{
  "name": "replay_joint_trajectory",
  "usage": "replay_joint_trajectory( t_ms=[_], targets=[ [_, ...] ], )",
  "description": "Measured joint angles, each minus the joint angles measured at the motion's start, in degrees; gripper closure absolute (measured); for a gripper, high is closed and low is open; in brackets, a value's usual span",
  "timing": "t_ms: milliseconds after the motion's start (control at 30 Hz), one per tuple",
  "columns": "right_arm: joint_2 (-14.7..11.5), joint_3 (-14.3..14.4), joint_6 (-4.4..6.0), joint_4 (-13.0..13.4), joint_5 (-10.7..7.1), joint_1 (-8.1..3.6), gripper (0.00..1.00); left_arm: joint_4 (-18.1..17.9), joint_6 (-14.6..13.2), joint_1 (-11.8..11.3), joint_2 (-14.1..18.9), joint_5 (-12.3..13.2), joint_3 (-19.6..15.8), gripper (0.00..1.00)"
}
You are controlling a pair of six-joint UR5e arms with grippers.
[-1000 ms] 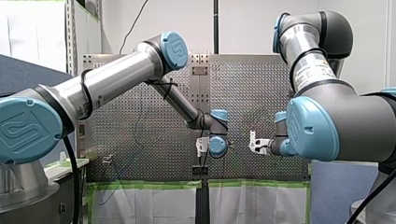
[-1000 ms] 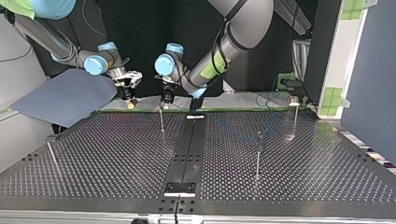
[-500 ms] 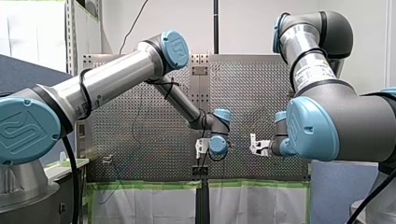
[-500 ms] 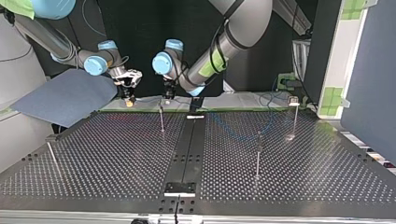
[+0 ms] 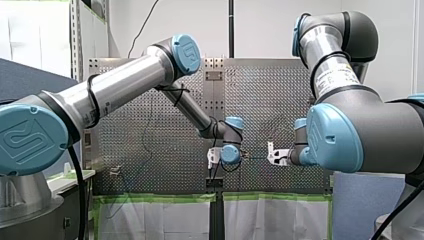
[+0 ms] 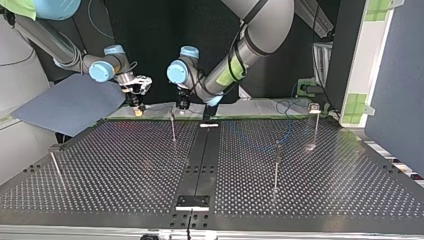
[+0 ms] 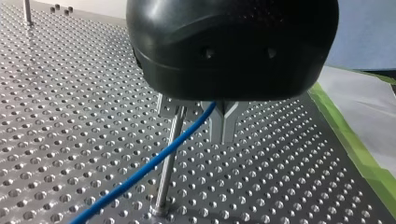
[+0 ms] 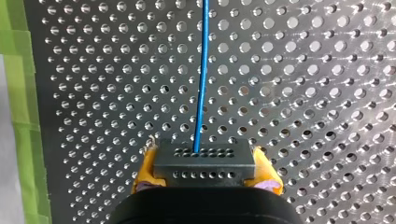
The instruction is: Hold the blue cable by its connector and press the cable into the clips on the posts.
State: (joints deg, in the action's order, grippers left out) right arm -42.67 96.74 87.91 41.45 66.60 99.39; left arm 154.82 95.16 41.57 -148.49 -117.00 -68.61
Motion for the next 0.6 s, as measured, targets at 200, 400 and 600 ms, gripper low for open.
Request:
replay_joint_trajectory(
  t_ms=[200, 400, 600],
  targets=[
    [-0.9, -0.4, 0.22, 0.0, -0.37, -0.19, 1.0, 0.3, -0.9, -0.3, 0.1, 0.1, 0.0, 0.99],
    [-3.1, -0.5, 0.91, -0.4, -0.64, -0.52, 1.0, 1.2, -1.2, 0.0, 0.2, 0.4, 0.0, 0.99],
    [-3.7, -0.4, 1.67, -0.6, -0.66, -0.59, 1.0, 1.6, -1.1, 0.7, 0.3, 0.6, 0.0, 0.99]
  ],
)
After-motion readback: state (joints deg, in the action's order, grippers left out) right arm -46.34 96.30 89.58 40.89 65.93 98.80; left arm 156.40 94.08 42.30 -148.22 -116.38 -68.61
